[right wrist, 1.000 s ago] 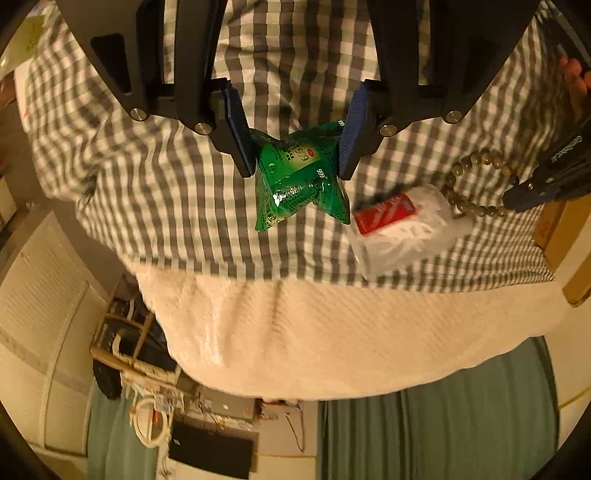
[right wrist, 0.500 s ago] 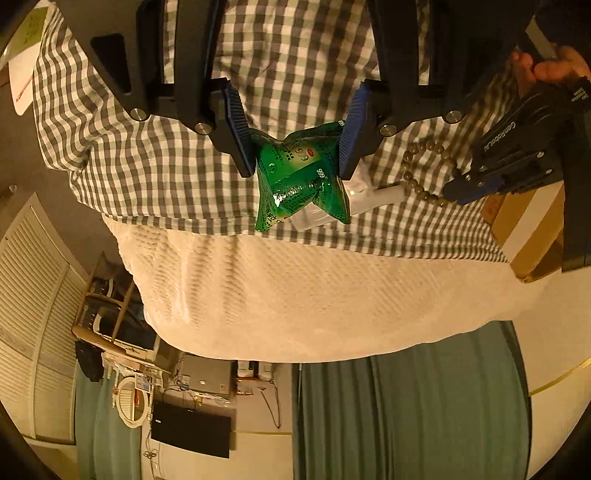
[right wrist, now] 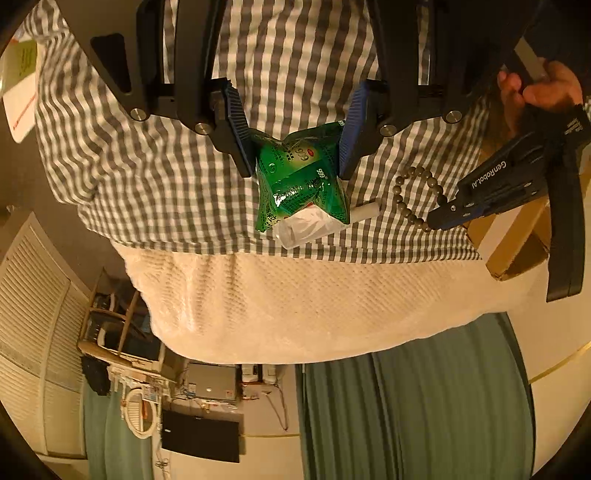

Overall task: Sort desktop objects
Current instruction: 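Carry the bracelet and green packet over the cardboard box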

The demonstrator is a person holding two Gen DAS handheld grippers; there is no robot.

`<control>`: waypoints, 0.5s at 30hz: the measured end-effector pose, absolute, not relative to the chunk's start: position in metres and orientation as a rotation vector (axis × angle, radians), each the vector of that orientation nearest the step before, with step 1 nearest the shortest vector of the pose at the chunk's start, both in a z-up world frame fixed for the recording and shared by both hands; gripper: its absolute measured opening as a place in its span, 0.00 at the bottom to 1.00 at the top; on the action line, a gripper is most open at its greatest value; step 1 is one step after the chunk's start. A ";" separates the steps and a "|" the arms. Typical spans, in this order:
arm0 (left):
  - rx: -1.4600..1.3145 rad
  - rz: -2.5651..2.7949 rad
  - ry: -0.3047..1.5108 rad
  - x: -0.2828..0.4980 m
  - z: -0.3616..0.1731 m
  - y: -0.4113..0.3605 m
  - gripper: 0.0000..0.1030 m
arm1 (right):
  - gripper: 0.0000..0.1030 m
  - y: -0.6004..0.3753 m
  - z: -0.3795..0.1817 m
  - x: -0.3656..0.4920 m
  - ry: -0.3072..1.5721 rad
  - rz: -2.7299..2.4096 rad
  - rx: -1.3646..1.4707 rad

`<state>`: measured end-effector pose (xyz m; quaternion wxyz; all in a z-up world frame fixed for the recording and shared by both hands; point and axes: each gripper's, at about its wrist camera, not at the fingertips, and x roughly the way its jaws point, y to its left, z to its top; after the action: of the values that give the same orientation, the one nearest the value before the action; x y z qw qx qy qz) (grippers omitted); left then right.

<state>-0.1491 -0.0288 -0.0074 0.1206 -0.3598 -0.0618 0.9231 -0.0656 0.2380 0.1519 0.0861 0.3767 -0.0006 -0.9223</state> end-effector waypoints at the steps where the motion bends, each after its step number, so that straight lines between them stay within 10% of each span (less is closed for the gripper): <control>1: -1.049 2.692 -0.176 -0.146 -0.005 -0.029 0.11 | 0.44 0.239 0.156 -0.060 0.000 -2.766 1.113; 15: -1.141 2.591 -0.187 -0.090 0.024 -0.041 0.11 | 0.44 0.241 0.175 0.022 -0.084 -2.766 1.155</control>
<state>-0.0904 -0.0406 0.0245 0.1516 -0.3975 -0.0650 0.9027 0.0219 0.2413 0.1749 0.0714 0.3841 -0.0279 -0.9201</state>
